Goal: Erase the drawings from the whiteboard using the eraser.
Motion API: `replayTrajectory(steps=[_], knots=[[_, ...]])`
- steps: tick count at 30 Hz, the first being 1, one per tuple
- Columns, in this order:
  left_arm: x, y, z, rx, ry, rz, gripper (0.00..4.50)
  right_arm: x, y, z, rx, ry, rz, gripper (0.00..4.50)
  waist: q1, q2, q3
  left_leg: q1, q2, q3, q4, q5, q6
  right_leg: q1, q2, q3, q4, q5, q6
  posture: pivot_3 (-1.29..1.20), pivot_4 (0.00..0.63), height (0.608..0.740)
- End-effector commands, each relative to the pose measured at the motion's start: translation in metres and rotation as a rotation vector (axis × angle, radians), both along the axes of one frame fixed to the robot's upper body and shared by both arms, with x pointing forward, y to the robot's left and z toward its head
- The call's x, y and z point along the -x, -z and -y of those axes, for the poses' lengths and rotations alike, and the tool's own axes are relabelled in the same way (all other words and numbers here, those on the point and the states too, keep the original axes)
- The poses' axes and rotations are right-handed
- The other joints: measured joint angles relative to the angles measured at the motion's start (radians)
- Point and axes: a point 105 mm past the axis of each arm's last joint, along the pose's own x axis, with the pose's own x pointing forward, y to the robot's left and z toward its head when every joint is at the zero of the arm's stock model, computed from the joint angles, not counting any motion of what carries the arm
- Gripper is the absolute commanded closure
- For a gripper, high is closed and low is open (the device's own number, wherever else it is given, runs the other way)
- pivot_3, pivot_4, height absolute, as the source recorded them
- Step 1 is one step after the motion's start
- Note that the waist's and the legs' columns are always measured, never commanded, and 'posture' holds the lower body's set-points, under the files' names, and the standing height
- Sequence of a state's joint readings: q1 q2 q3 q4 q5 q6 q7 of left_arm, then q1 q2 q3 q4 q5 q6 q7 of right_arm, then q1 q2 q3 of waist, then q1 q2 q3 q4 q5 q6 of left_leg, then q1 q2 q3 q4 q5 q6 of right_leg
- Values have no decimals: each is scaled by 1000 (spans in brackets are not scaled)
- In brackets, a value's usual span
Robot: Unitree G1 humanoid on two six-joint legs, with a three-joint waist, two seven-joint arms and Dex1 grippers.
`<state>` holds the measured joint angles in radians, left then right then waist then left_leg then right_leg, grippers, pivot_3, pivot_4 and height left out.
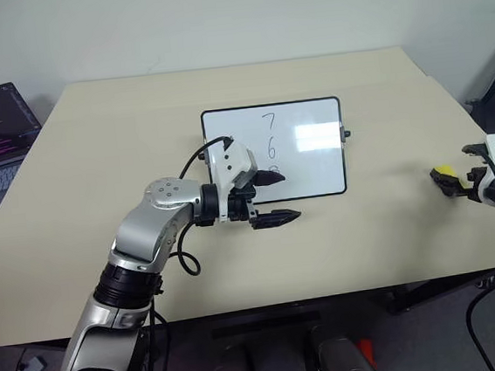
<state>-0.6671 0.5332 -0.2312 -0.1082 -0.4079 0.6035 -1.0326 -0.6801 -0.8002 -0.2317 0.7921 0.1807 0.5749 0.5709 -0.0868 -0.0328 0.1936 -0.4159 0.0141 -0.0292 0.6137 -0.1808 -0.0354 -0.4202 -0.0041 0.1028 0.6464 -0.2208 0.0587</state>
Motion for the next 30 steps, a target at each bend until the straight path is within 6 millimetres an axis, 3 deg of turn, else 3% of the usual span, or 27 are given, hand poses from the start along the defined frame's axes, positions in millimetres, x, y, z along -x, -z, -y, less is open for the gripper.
replayTrajectory(steps=[1,3,11,12,21,26,30], knots=[[-1,-12,-3,13,-12,53,0,-1,-6,-1,-9,-11,30,229,0,0,0,0,0,0,0,0,0,0,0,0,0,0,0,0,150,740],[-2,-12,-4,13,-15,54,0,-1,-6,-1,-9,-10,30,637,0,0,0,0,0,0,0,0,0,0,0,0,0,0,0,0,150,740],[-2,-12,-5,13,-21,57,0,0,-4,-1,-10,-7,25,3345,0,0,0,0,0,0,0,0,0,0,0,0,0,0,0,0,150,740],[-2,-12,-5,14,-21,57,0,0,-3,-1,-10,-7,25,3484,0,0,0,0,0,0,0,0,0,0,0,0,0,0,0,0,150,740],[-3,-12,-5,13,-24,61,0,-1,-4,-3,-7,-14,32,3507,0,0,0,0,0,0,1,0,0,0,0,0,0,0,0,0,150,740],[-5,-14,-10,11,-38,66,0,0,-46,0,3,17,176,3507,0,0,0,0,0,0,1,0,0,0,0,0,0,0,0,0,150,740],[-6,-14,-15,6,-53,67,0,5,-80,-17,6,-12,274,3507,-1,0,0,0,0,0,1,0,0,0,0,0,2,0,0,0,150,740]])
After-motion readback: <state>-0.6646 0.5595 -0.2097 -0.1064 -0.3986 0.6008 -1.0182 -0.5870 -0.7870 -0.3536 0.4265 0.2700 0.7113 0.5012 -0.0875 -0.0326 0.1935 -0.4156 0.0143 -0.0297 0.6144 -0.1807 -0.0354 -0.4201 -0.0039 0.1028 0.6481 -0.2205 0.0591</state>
